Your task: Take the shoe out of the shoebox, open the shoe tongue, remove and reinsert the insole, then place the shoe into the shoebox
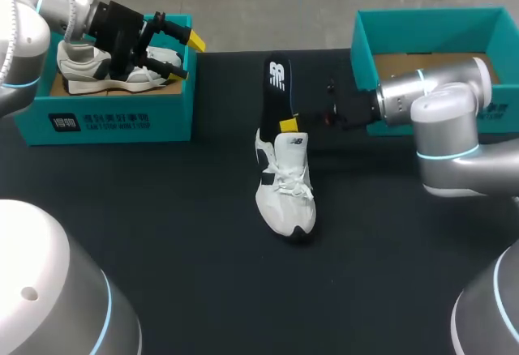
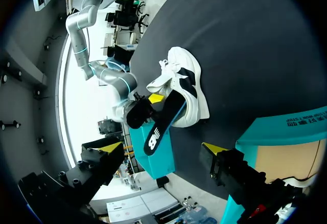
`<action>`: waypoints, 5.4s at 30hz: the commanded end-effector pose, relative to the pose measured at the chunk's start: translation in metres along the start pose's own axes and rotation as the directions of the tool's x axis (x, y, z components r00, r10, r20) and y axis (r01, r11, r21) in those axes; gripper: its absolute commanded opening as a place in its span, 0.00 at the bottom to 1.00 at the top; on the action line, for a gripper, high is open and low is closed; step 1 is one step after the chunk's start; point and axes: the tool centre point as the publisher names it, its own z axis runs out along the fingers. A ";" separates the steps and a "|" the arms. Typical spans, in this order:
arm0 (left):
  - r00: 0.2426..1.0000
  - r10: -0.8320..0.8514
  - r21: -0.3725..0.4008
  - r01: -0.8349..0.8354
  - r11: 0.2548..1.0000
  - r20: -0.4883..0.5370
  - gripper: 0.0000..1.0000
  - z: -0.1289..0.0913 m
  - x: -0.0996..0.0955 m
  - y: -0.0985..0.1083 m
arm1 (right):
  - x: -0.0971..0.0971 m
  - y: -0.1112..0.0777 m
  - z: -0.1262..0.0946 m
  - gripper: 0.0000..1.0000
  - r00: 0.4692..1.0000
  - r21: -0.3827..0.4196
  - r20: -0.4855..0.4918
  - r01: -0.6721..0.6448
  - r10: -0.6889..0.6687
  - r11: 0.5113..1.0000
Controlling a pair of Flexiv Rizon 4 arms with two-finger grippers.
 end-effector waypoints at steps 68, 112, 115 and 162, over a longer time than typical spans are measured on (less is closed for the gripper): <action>1.000 0.001 0.001 -0.001 1.000 -0.003 1.00 0.000 0.000 0.000 | 0.010 -0.040 0.011 0.35 0.991 0.292 0.010 -0.132 0.135 0.947; 1.000 0.001 0.001 -0.001 1.000 -0.003 1.00 0.000 0.000 0.000 | 0.005 -0.022 0.019 0.54 0.993 0.309 -0.036 -0.098 0.115 0.946; 1.000 0.001 0.001 -0.001 1.000 -0.003 1.00 0.000 0.000 0.000 | 0.000 -0.014 0.020 0.62 0.994 0.311 -0.038 -0.081 0.098 0.947; 1.000 0.001 0.001 -0.001 1.000 -0.003 1.00 0.000 0.000 0.000 | 0.018 -0.012 0.020 1.00 0.994 0.352 -0.038 -0.083 0.103 0.932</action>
